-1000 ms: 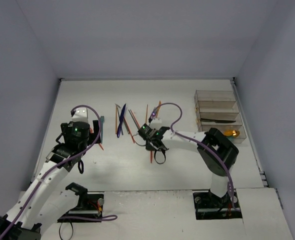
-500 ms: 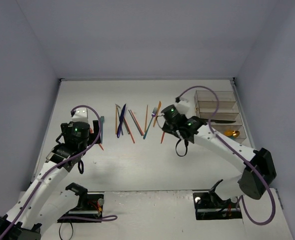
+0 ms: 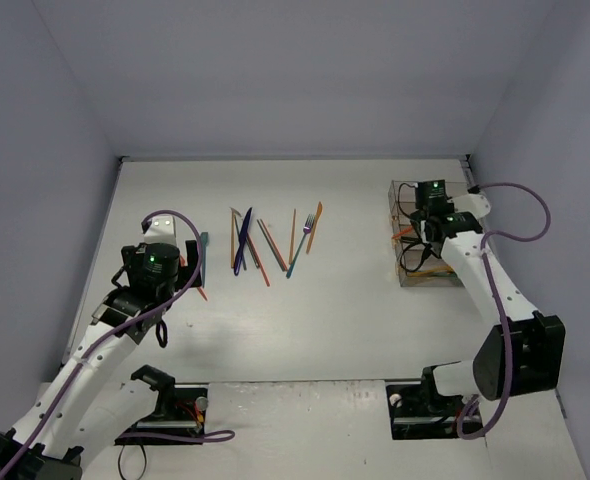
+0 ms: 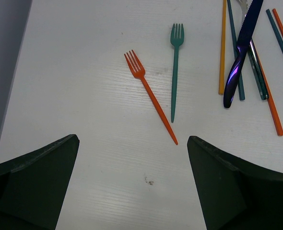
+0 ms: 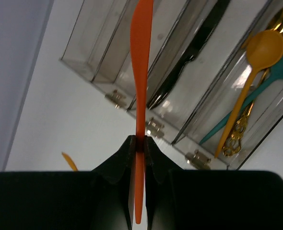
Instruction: Sort the eating utensils into containers
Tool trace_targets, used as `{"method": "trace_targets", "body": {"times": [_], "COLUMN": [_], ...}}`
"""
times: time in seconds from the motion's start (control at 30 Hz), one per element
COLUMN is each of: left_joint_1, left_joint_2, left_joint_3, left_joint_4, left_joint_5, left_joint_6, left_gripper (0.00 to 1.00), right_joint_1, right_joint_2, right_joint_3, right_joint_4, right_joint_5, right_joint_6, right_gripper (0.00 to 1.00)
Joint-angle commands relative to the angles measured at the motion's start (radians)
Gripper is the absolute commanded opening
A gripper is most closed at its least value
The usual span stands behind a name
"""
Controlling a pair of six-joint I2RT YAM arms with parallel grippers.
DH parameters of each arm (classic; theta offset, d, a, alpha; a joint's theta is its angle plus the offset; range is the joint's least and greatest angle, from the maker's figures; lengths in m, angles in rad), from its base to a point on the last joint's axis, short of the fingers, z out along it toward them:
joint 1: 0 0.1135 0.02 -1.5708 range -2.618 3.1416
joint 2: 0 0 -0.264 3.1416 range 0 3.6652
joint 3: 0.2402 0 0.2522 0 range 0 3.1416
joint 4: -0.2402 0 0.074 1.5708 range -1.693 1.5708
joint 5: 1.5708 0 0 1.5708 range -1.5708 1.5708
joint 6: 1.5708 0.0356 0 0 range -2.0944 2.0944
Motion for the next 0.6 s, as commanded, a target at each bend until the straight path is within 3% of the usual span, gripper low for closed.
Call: {"method": "trace_targets", "body": {"times": [0.0, 0.4, 0.57], "left_joint_1": [0.007, 0.008, 0.008], "left_joint_2": [-0.004, -0.006, -0.002], "left_joint_3": [0.041, 0.041, 0.041], "left_joint_4": [0.035, 0.034, 0.034], "left_joint_5": [-0.010, -0.011, -0.014], "left_joint_6": [0.004, 0.007, 0.008], "left_gripper": [0.95, 0.96, 0.96], "right_joint_1": [-0.076, -0.151, -0.147], "right_joint_2": [0.096, 0.295, 0.332], "right_joint_3": [0.052, 0.085, 0.119], "right_joint_4": [0.002, 0.011, 0.014], "right_joint_5": [0.054, 0.033, 0.022], "right_joint_6": [0.152, 0.252, 0.206], "right_gripper": [0.00, 0.00, 0.10]}}
